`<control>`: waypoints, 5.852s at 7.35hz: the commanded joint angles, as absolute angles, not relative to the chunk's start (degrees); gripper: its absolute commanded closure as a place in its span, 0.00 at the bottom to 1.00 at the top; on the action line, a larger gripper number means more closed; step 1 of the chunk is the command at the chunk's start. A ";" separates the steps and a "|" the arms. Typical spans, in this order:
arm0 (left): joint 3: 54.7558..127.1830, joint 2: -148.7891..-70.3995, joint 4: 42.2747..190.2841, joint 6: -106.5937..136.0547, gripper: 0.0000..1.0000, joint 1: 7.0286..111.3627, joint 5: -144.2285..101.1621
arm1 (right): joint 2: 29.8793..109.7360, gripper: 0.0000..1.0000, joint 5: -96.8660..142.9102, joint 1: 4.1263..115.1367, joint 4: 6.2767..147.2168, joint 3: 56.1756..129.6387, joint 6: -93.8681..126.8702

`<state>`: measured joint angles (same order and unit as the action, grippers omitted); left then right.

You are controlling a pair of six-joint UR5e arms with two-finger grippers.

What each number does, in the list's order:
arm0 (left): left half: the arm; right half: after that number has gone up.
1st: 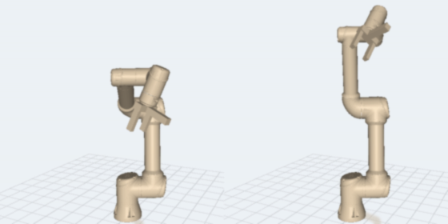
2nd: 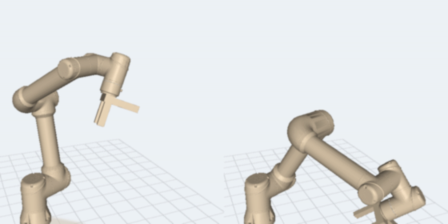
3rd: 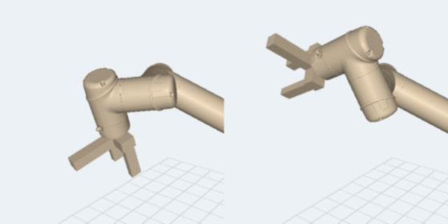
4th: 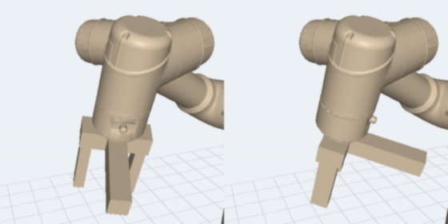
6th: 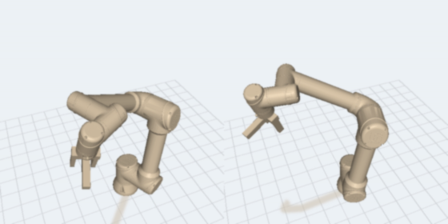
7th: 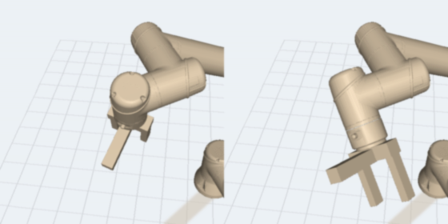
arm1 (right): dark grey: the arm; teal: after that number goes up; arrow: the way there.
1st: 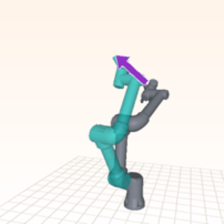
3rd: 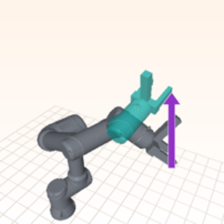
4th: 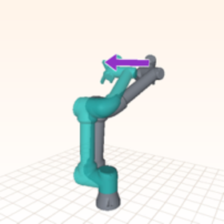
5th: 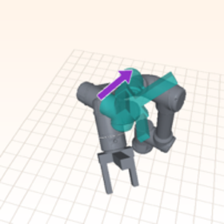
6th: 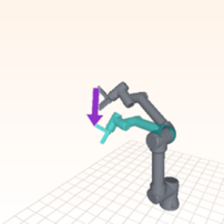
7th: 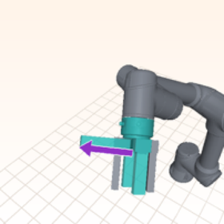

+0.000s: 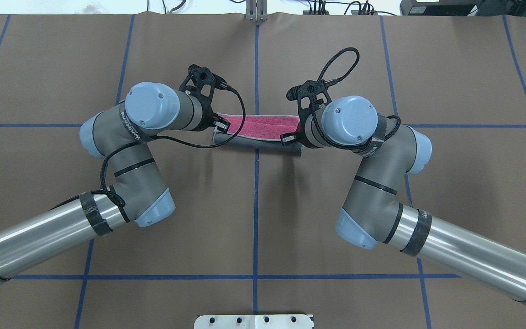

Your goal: Fold towel twice with both arms

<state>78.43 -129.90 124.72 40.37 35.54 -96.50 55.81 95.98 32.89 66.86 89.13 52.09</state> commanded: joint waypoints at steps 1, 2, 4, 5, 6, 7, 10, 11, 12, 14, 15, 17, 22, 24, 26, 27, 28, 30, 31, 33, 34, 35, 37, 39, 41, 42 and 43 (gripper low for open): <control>78.05 -130.52 124.72 40.52 0.16 37.95 -99.82 | 55.37 0.30 96.15 34.18 66.80 89.03 52.29; 78.05 -130.52 124.63 40.52 0.16 39.36 -102.54 | 55.46 0.30 97.20 34.71 66.80 89.03 52.29; 78.05 -130.52 124.63 40.52 0.16 39.38 -102.83 | 55.46 0.29 97.29 34.63 66.80 89.03 52.38; 77.96 -130.43 124.63 40.52 0.16 39.03 -102.92 | 55.46 0.27 97.29 34.54 66.80 89.03 52.90; 77.52 -130.52 124.72 41.56 0.12 38.94 -102.92 | 55.55 0.21 97.38 34.54 66.80 89.03 54.56; 77.08 -130.52 125.33 50.27 0.06 38.85 -103.09 | 55.63 0.17 98.34 34.54 66.71 89.12 56.23; 75.42 -130.61 129.61 63.93 0.06 38.94 -105.38 | 55.98 0.02 100.72 34.80 66.62 89.82 62.10; 72.28 -130.61 135.82 68.60 0.07 38.85 -105.38 | 55.99 0.02 100.90 35.07 65.49 89.82 63.27; 69.90 -130.69 139.97 71.86 0.08 38.85 -105.47 | 56.25 0.02 104.03 36.29 64.26 89.82 63.28; 69.70 -131.22 140.36 77.67 0.09 38.85 -107.21 | 56.60 0.02 107.04 38.05 64.07 89.91 63.19; 69.52 -131.22 140.80 78.30 0.10 38.85 -108.01 | 56.86 0.02 108.18 38.49 64.07 90.52 63.19; 69.26 -131.48 140.89 79.71 0.13 38.85 -108.02 | 57.39 0.02 111.26 40.07 63.99 90.88 63.02; 66.98 -132.80 141.15 80.16 0.18 38.24 -108.11 | 59.50 0.02 111.97 40.61 61.00 91.58 62.58; 66.88 -132.80 141.15 80.07 0.23 37.36 -108.11 | 59.50 0.02 111.97 40.61 60.91 91.58 62.75; 66.97 -132.72 141.06 79.98 0.29 37.35 -109.24 | 59.50 0.02 111.97 40.52 60.91 91.58 62.84; 66.97 -132.71 141.06 79.98 0.32 37.35 -109.68 | 59.50 0.02 111.97 40.52 60.82 91.58 62.93; 67.06 -132.71 141.06 79.72 0.31 37.35 -109.69 | 59.50 0.02 111.97 40.52 60.82 91.58 62.93; 67.24 -132.63 141.06 79.54 0.31 37.35 -111.60 | 59.50 0.02 111.88 40.52 60.82 91.58 63.02; 67.41 -132.71 141.06 79.80 0.31 37.53 -112.75 | 59.50 0.02 111.88 40.52 60.82 91.58 63.02; 67.41 -132.98 140.89 80.94 0.30 38.23 -112.94 | 59.59 0.02 111.80 40.52 60.82 91.58 63.02; 67.33 -133.15 140.89 81.12 0.30 38.58 -114.16 | 59.59 0.02 111.80 40.43 60.82 91.58 63.10; 67.32 -133.24 140.80 82.17 0.30 38.67 -114.34 | 59.68 0.02 111.80 40.43 60.82 91.58 63.11; 67.24 -133.86 140.80 84.45 0.30 39.29 -114.35 | 59.68 0.02 111.71 40.52 60.82 91.58 63.11; 66.97 -134.21 140.80 85.61 0.30 40.25 -114.35 | 59.68 0.02 111.71 40.52 60.82 91.58 63.11; 66.62 -134.56 140.63 86.48 0.31 41.13 -114.26 | 59.68 0.02 111.80 40.52 60.82 91.67 63.11; 65.23 -135.52 140.63 86.66 0.31 41.31 -114.17 | 59.76 0.02 111.80 40.52 60.82 91.76 63.19; 63.30 -137.44 140.63 87.44 0.31 41.31 -114.08 | 60.20 0.02 111.80 40.52 60.82 92.19 63.19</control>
